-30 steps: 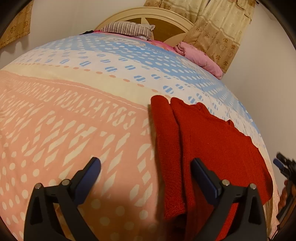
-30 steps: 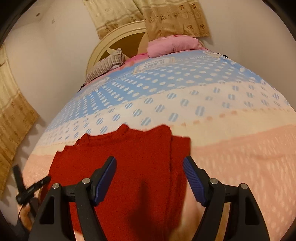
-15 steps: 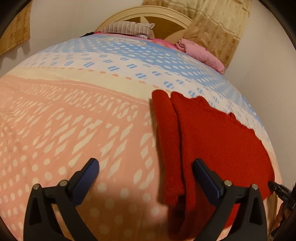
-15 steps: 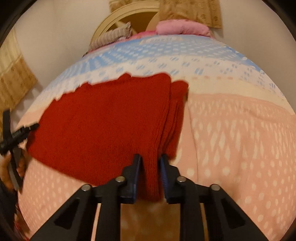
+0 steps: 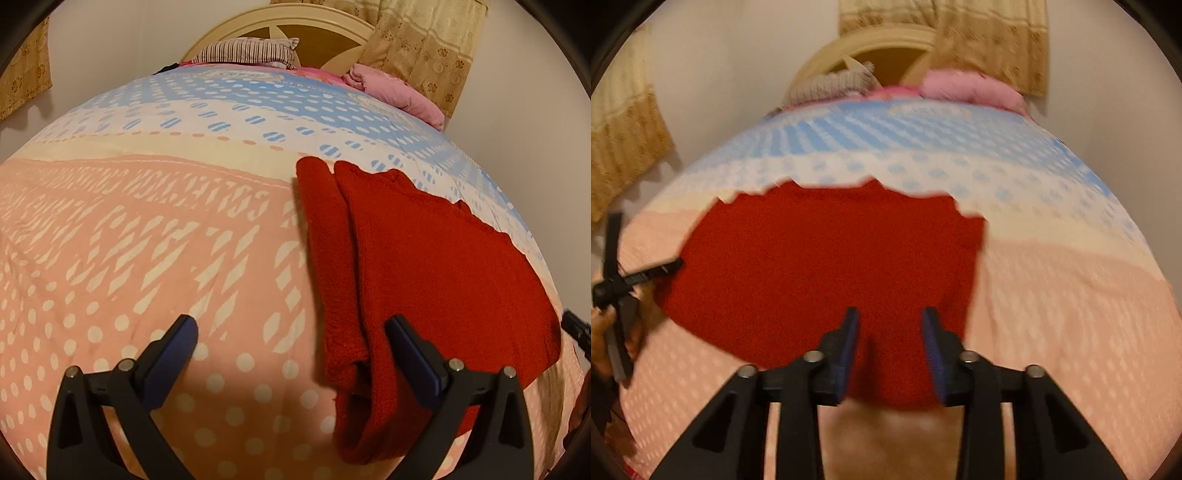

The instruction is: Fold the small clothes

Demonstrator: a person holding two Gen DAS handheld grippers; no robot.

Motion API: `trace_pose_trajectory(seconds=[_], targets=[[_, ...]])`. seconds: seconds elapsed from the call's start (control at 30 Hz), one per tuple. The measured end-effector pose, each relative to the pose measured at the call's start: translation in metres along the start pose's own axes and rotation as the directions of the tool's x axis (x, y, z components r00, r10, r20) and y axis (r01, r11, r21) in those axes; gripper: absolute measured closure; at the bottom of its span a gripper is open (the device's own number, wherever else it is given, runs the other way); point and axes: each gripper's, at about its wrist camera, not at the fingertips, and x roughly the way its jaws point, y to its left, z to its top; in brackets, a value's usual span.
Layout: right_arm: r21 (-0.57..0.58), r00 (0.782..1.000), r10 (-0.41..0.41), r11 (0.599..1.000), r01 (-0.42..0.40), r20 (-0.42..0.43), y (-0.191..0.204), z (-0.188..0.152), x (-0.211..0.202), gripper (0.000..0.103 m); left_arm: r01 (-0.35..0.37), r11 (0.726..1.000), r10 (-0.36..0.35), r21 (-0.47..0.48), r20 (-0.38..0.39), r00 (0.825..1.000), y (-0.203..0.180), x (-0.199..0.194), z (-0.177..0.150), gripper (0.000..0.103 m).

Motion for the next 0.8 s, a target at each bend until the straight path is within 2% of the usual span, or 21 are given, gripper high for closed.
trace_pose_trajectory(seconds=[0.1,0.17,0.4,0.53,0.6,0.67,0.8], targets=[[0.014,0.999,-0.008,1.0,0.008,-0.051,-0.002,0.005,0.023,0.065,0.005,1.0,-0.005,-0.006,0.002,1.0,0.001,-0.001,0.0,0.0],[0.041,0.993,0.0,0.999,0.005,-0.117,-0.009,-0.006,0.04,0.065,0.004,1.0,-0.004,-0.008,0.004,1.0,0.001,-0.001,-0.001,0.0],[-0.06,0.993,-0.047,0.997,0.041,-0.109,0.005,-0.046,0.027,0.065,-0.021,1.0,0.021,0.015,0.006,1.0,-0.005,0.0,-0.002,0.0],[-0.014,0.989,-0.047,0.999,0.045,-0.14,0.003,-0.037,0.025,0.064,-0.024,1.0,0.024,0.014,0.006,1.0,-0.005,-0.001,-0.002,0.0],[-0.016,0.994,-0.056,0.998,0.054,-0.099,0.012,-0.028,0.016,0.059,-0.025,1.0,0.025,0.014,0.005,1.0,-0.005,-0.001,-0.003,0.0],[-0.024,0.997,-0.019,1.0,0.017,-0.078,0.026,-0.019,0.014,0.055,-0.029,0.999,0.029,0.016,0.003,1.0,-0.006,0.0,-0.002,0.0],[-0.112,0.998,0.038,0.993,-0.044,-0.055,0.072,0.002,0.027,0.054,-0.039,0.999,0.039,0.023,0.004,0.999,-0.007,0.001,-0.002,0.0]])
